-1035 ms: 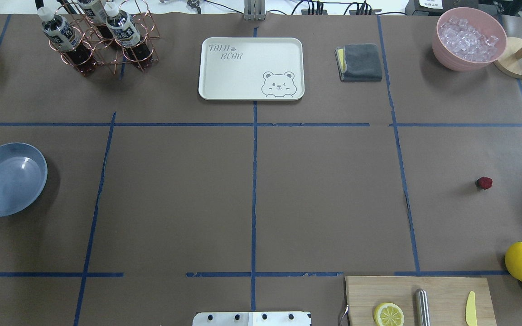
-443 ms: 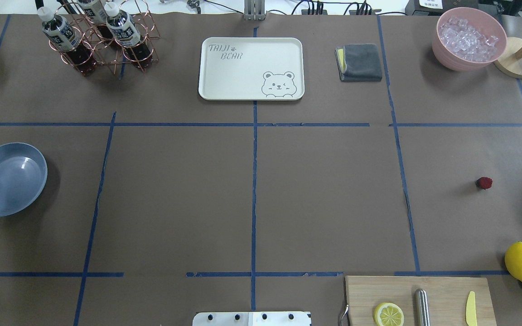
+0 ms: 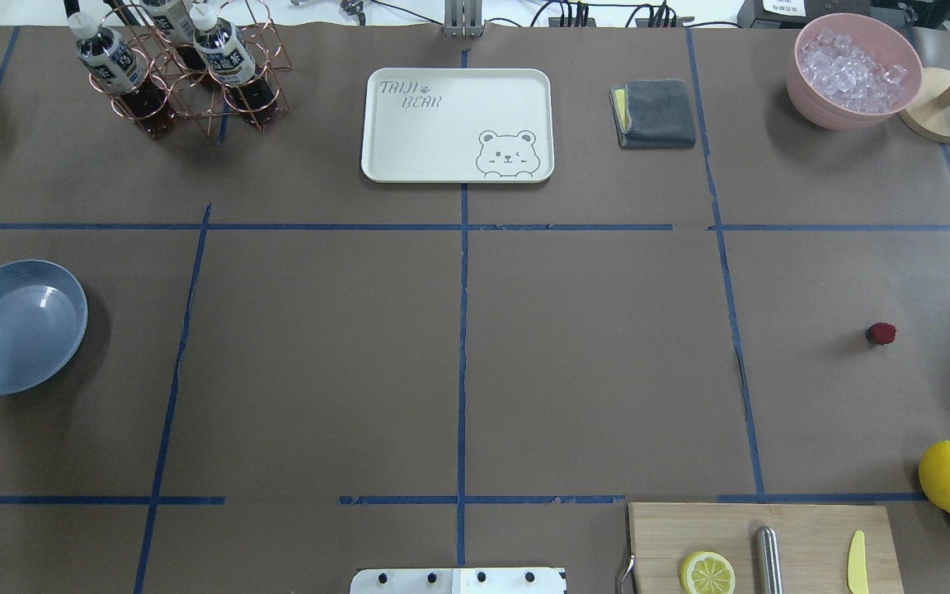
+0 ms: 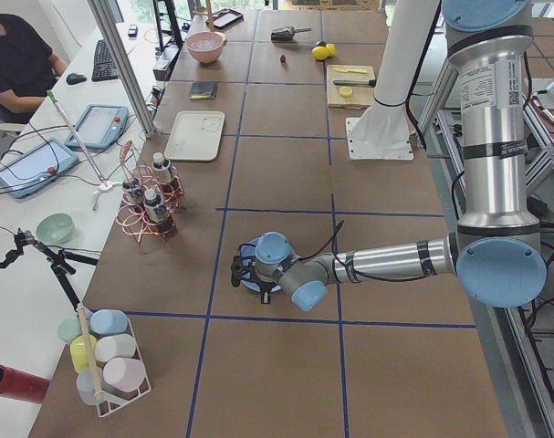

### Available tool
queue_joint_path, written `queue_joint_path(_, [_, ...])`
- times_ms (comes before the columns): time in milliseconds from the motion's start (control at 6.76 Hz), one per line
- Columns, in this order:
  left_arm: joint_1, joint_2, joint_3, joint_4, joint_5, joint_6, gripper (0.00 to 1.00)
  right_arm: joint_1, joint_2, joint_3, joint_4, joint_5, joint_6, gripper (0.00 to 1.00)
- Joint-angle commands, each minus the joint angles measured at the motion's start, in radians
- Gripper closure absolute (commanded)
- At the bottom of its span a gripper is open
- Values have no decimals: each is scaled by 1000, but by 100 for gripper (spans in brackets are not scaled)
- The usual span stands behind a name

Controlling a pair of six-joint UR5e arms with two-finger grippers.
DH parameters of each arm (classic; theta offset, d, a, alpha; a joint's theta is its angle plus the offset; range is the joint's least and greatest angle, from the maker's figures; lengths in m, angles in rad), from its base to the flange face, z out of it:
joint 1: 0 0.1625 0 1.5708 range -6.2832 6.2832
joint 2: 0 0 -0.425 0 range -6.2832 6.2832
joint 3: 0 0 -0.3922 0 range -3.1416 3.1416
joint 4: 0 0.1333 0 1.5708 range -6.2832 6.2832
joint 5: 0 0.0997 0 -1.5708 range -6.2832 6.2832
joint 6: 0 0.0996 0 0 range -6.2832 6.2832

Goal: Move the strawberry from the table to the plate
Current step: 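Grasp the rim of the light blue plate with the left gripper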

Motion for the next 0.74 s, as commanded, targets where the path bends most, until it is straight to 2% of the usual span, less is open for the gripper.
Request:
queue_joint_path(0, [-7, 9, -31, 2, -15, 2, 100, 0, 2, 0, 0, 1, 0, 0])
queue_joint_path(148, [-11, 30, -129, 27, -94, 3, 100, 0, 5, 0, -3, 0, 0, 0])
queue_joint_path(296, [-50, 15, -201, 143, -218, 0, 100, 0, 20, 0, -5, 1, -1, 0])
queue_joint_path(443, [-94, -47, -290, 302, -211, -4, 100, 0, 32, -3, -6, 0, -3, 0])
queue_joint_path(591, [-116, -184, -336, 474, -199, -18, 100, 0, 34, -3, -6, 0, -1, 0])
